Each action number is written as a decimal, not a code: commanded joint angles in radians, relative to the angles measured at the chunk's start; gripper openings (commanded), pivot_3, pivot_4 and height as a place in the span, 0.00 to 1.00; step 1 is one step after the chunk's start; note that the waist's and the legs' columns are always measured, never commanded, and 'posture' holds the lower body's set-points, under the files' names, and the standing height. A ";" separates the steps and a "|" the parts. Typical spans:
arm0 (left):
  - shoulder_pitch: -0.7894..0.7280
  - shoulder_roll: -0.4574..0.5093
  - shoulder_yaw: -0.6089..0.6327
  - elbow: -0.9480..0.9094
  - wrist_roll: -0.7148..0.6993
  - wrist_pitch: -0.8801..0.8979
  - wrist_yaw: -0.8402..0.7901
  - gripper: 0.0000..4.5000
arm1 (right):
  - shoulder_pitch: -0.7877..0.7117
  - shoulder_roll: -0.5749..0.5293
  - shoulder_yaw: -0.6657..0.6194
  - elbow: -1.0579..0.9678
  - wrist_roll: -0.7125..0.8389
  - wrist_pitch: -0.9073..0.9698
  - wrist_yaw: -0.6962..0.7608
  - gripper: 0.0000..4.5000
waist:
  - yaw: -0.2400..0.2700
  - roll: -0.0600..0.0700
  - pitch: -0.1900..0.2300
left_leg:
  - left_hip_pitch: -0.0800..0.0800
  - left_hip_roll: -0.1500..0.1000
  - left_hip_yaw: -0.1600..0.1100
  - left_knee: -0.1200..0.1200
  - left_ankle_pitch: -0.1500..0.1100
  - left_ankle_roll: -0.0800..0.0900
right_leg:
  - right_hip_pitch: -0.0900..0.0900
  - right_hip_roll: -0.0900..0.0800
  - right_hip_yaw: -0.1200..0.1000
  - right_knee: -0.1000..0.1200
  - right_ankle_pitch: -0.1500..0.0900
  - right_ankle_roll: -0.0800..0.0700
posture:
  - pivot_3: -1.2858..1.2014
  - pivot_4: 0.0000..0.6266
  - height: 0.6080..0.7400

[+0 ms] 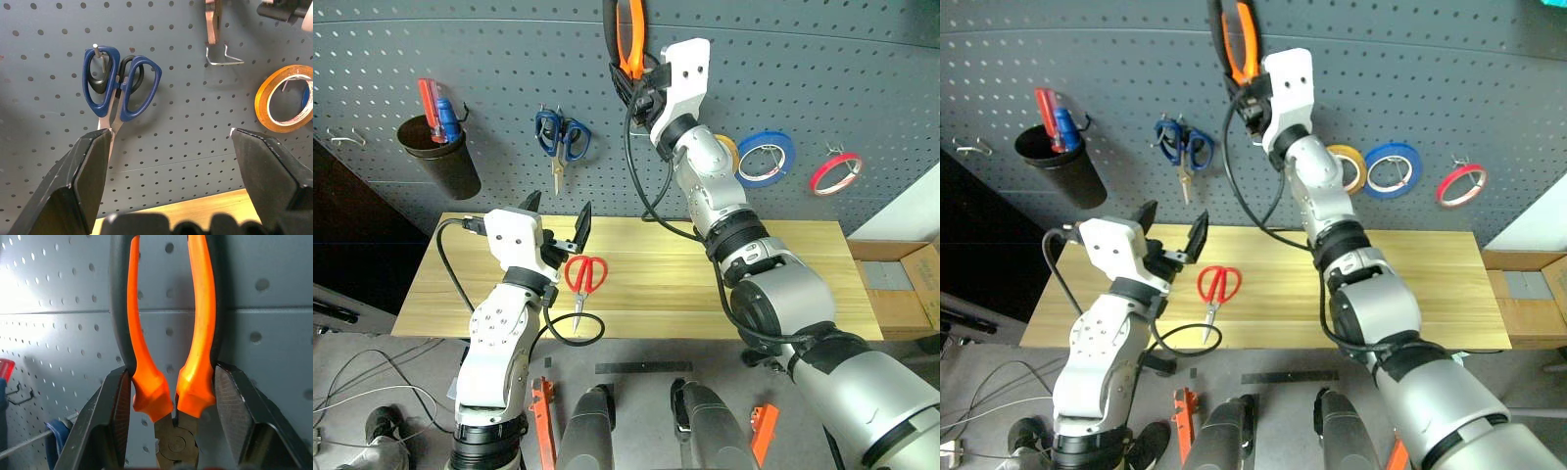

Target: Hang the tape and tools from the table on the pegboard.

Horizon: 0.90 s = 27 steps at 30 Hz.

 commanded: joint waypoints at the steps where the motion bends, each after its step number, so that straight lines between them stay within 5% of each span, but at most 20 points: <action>1: 0.005 0.007 0.007 -0.055 -0.006 -0.017 -0.011 0.93 | -0.003 -0.024 -0.018 -0.039 0.000 -0.033 -0.020 0.44 | 0.000 0.000 0.000 | 0.000 0.000 0.000 0.000 0.000 0.000 | 0.000 0.000 0.000 0.000 0.000 0.000 | 0.52 0.49 1.00; 24: 0.005 0.016 0.008 -0.045 -0.016 -0.012 -0.028 0.93 | 0.208 0.007 0.050 -0.290 -0.026 0.088 -0.027 0.44 | -0.001 0.002 0.004 | 0.000 0.000 0.000 -0.002 0.000 0.000 | -0.001 0.000 0.000 -0.001 -0.001 0.001 | 0.52 0.49 1.00; 27: 0.004 0.014 0.004 -0.043 -0.014 -0.014 -0.027 0.93 | 0.217 0.009 0.054 -0.315 -0.028 0.101 -0.028 0.64 | -0.001 0.002 0.004 | 0.000 0.000 0.000 -0.003 0.000 0.000 | -0.001 0.000 0.000 -0.001 -0.001 0.000 | 0.52 0.48 1.00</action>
